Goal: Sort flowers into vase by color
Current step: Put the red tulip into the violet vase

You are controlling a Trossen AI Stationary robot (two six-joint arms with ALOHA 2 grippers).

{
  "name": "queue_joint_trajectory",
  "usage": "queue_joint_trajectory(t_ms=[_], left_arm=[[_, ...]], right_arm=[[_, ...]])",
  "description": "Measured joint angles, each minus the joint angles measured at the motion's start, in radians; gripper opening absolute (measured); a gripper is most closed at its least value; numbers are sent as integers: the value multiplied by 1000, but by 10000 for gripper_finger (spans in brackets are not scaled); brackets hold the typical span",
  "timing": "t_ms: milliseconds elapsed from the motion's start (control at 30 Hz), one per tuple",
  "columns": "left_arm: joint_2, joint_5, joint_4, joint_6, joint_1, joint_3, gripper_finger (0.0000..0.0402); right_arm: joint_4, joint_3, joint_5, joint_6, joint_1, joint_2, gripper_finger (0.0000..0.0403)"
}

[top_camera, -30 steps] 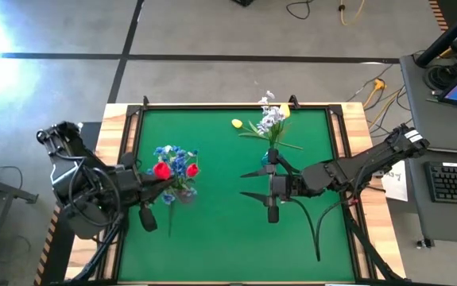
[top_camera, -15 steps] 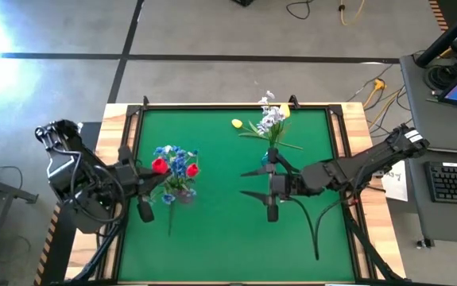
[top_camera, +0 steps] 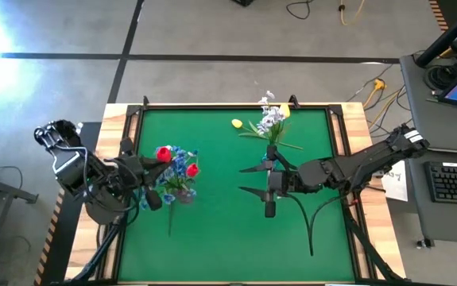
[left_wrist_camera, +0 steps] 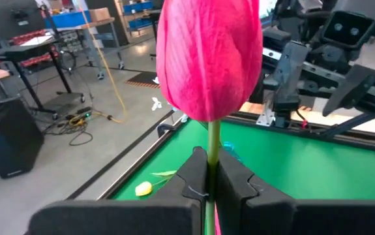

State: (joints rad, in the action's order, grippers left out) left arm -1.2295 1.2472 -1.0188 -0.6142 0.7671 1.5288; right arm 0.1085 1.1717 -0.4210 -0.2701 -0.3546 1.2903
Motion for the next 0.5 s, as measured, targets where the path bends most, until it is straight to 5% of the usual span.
queue_joint_trajectory(t_ms=[500], left_arm=[[-17, -3, -2, -58, 0, 0, 0]], right_arm=[[0, -2, 0, 0, 0, 0, 192]])
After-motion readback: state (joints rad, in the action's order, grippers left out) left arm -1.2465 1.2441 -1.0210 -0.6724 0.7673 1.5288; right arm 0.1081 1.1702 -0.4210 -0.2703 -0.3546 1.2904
